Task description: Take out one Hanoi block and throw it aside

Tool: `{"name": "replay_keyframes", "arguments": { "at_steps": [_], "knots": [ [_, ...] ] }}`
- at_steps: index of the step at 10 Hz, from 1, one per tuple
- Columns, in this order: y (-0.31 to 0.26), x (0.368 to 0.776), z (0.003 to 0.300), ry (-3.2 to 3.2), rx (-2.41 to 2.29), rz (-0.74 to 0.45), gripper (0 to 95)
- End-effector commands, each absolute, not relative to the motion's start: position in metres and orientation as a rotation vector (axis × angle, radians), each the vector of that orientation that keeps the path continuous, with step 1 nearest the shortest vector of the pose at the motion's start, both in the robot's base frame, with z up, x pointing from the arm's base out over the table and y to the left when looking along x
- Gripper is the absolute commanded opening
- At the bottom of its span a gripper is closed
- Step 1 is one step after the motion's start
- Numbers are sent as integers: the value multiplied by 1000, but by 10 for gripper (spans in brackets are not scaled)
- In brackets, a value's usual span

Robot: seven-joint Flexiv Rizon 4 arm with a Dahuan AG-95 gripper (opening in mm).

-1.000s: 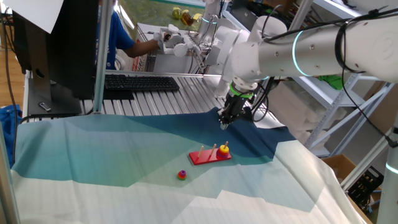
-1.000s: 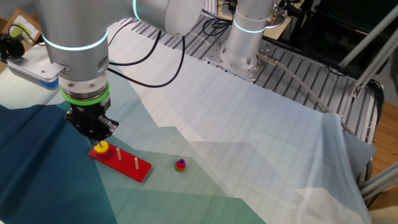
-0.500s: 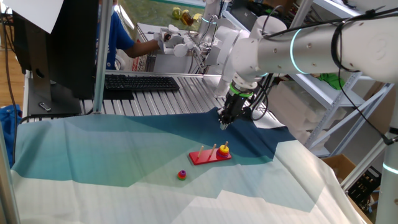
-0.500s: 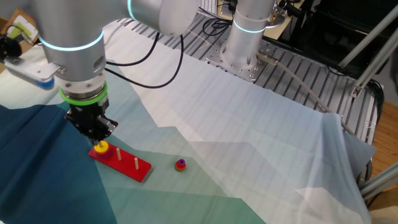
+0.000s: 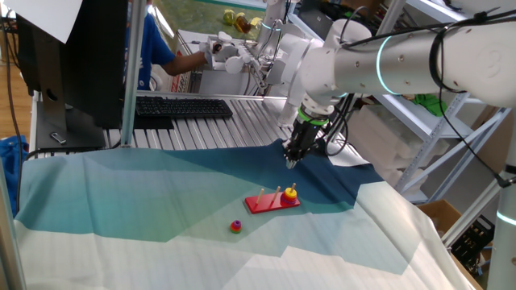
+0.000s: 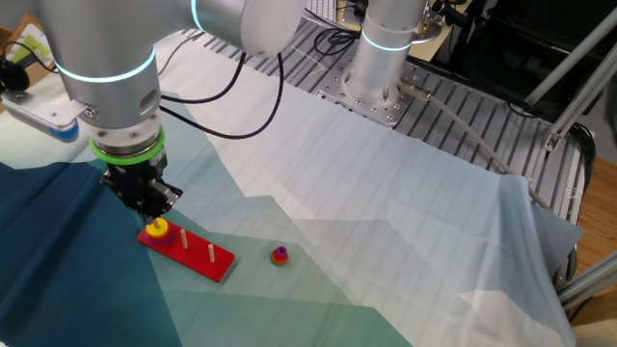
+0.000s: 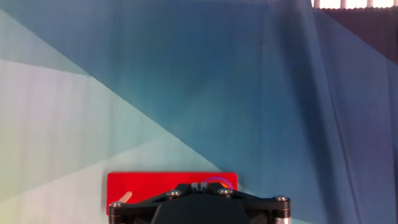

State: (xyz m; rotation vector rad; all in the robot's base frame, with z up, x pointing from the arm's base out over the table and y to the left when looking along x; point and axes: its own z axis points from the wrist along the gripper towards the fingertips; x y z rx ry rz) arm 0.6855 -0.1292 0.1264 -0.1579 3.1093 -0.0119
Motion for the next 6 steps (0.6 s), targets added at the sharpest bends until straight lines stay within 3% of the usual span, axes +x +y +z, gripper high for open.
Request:
{"name": "replay_keyframes", "arguments": {
  "at_steps": [1,6],
  "knots": [
    [-130,686,126,3107,-153,-17,0],
    [-130,686,126,3126,30,-22,0]
  ]
}}
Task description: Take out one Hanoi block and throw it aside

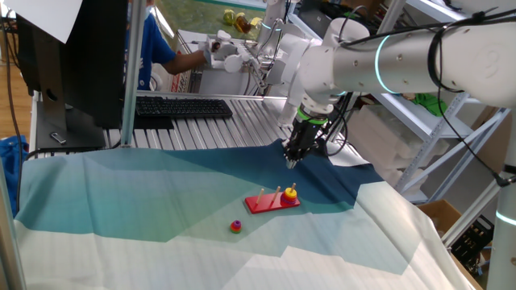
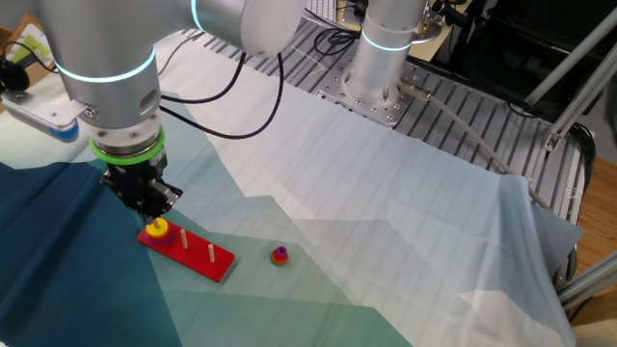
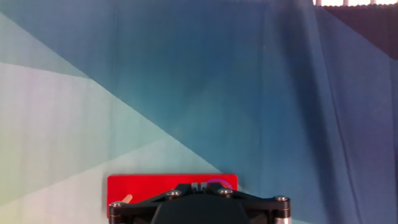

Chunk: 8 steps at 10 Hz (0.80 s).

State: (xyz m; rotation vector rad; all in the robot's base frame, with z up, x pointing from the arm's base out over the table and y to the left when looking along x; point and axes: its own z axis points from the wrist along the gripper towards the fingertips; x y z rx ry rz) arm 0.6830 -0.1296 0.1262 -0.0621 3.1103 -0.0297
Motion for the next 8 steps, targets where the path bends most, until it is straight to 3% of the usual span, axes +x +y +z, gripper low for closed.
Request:
{"name": "replay_keyframes", "arguments": {
  "at_steps": [1,8],
  "knots": [
    [-130,686,126,3124,100,-24,0],
    [-130,686,126,3144,425,-66,0]
  ]
}}
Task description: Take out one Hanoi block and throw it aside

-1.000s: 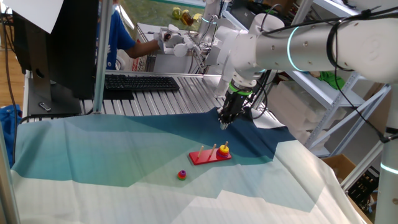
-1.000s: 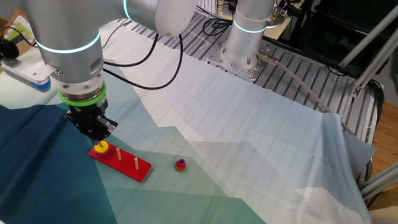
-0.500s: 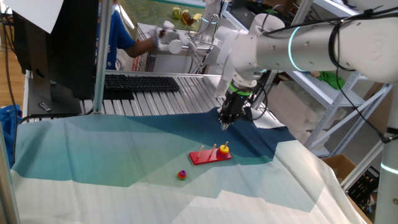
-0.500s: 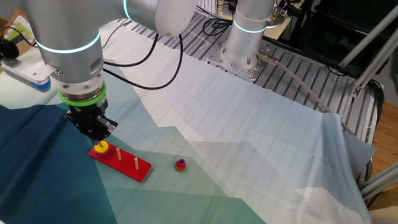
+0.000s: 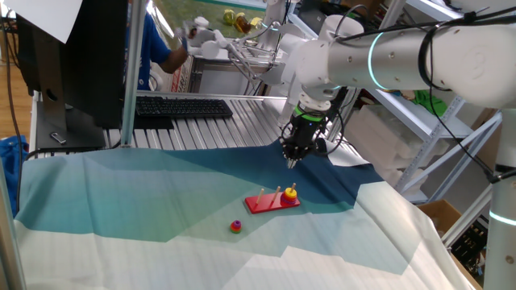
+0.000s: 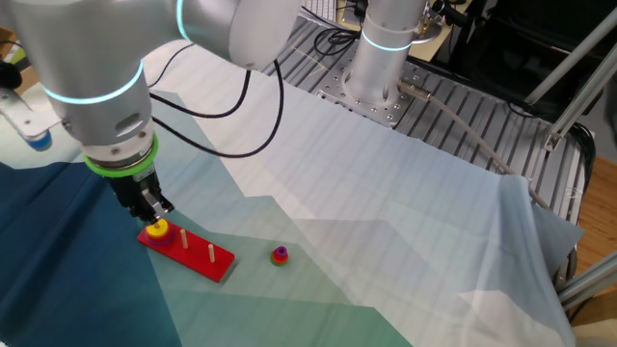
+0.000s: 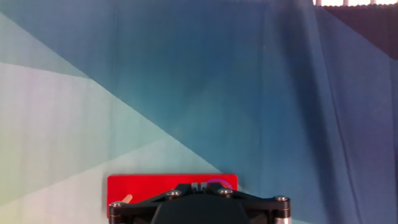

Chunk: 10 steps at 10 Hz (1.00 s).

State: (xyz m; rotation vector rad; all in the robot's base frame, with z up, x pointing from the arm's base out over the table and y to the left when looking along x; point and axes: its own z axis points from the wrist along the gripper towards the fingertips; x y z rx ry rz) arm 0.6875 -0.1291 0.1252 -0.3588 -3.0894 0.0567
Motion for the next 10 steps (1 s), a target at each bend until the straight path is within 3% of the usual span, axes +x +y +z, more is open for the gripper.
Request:
{"name": "replay_keyframes", "arguments": {
  "at_steps": [1,10],
  "knots": [
    [-130,686,126,-3081,-415,65,0],
    [-155,685,128,-3130,-105,49,0]
  ]
}}
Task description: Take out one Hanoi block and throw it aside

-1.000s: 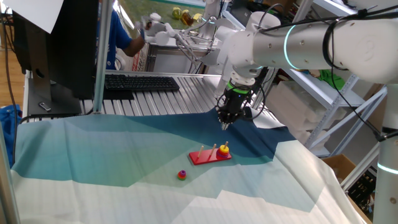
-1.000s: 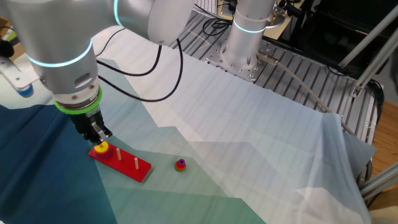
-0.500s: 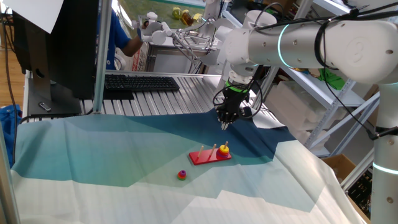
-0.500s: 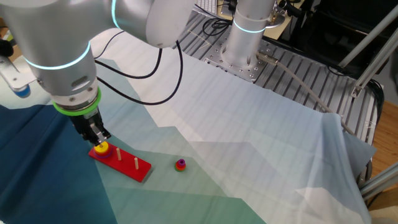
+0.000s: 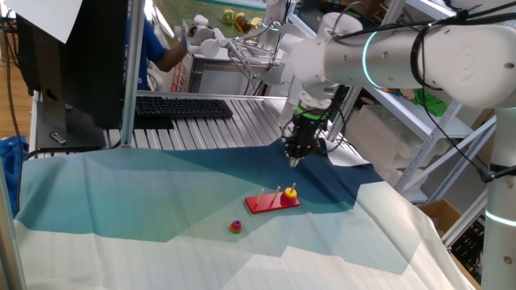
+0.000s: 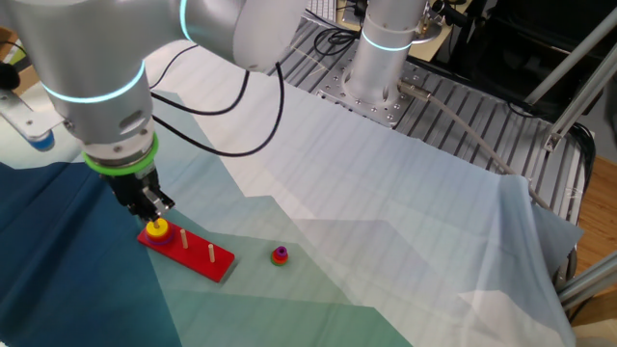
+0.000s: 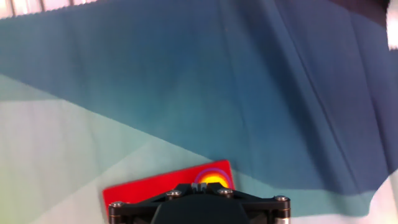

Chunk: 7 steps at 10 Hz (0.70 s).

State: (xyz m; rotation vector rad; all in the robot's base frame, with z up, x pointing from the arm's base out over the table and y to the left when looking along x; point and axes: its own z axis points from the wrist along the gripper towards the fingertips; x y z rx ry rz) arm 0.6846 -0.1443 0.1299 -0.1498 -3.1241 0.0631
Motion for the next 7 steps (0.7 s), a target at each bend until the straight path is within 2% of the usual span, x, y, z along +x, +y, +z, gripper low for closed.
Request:
{"name": "replay_keyframes", "arguments": {
  "at_steps": [1,7],
  "knots": [
    [-164,682,126,-3133,-100,38,0],
    [-171,672,117,-3162,-151,-41,0]
  ]
}}
